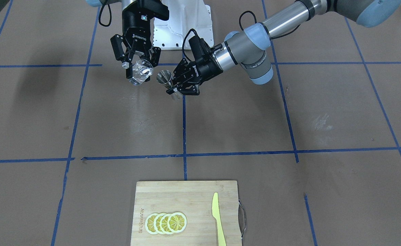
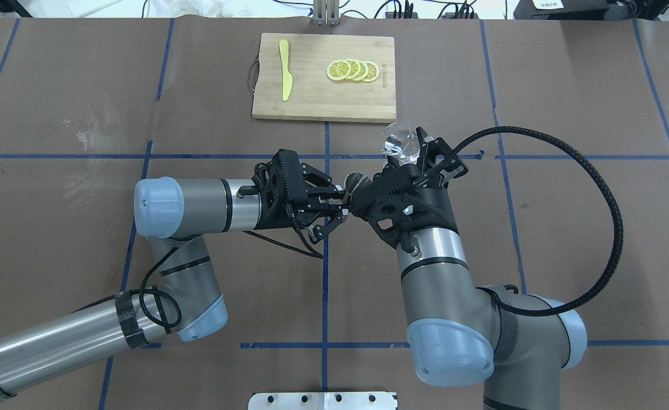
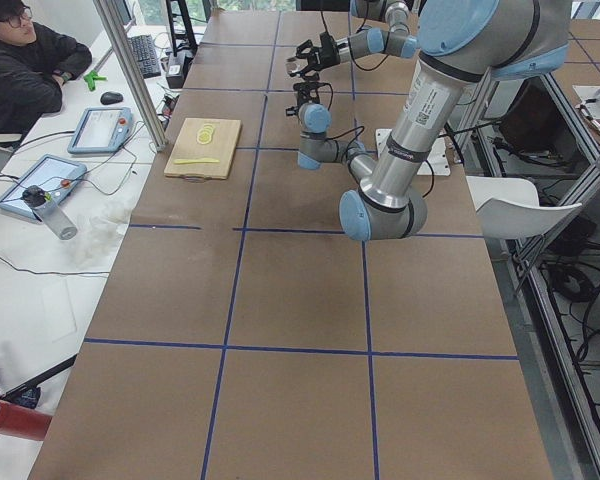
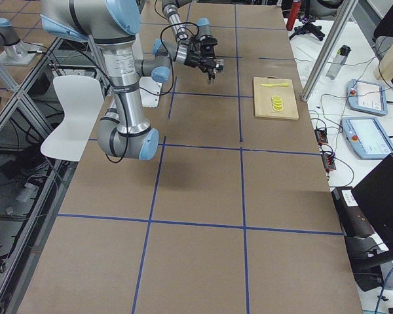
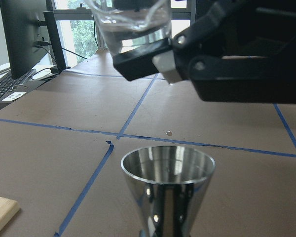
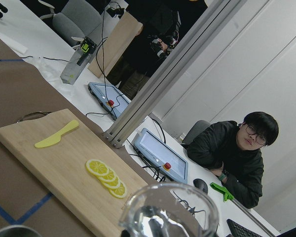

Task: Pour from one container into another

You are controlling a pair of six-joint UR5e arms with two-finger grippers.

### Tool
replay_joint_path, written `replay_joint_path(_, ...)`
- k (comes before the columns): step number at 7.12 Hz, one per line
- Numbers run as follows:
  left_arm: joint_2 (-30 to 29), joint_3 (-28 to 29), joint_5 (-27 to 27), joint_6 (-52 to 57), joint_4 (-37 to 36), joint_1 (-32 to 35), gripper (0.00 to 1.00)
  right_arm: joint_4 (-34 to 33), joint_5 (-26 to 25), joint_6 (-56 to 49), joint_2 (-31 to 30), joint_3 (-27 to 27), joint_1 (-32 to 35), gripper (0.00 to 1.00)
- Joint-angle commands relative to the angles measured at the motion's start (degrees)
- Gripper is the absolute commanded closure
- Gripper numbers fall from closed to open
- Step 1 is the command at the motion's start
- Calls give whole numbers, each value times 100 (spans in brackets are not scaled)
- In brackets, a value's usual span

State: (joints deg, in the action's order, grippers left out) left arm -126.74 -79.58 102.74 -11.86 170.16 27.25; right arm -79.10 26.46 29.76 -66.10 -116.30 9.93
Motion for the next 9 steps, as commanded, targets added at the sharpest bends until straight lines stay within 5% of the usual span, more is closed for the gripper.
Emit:
replay_joint_path(1, 0, 4, 0, -9, 0, 0, 100, 0, -140, -14, 0, 81, -122, 100)
replay_joint_path(9, 0, -5, 9, -9, 0, -9, 100, -264, -246, -66, 27, 90, -202, 100)
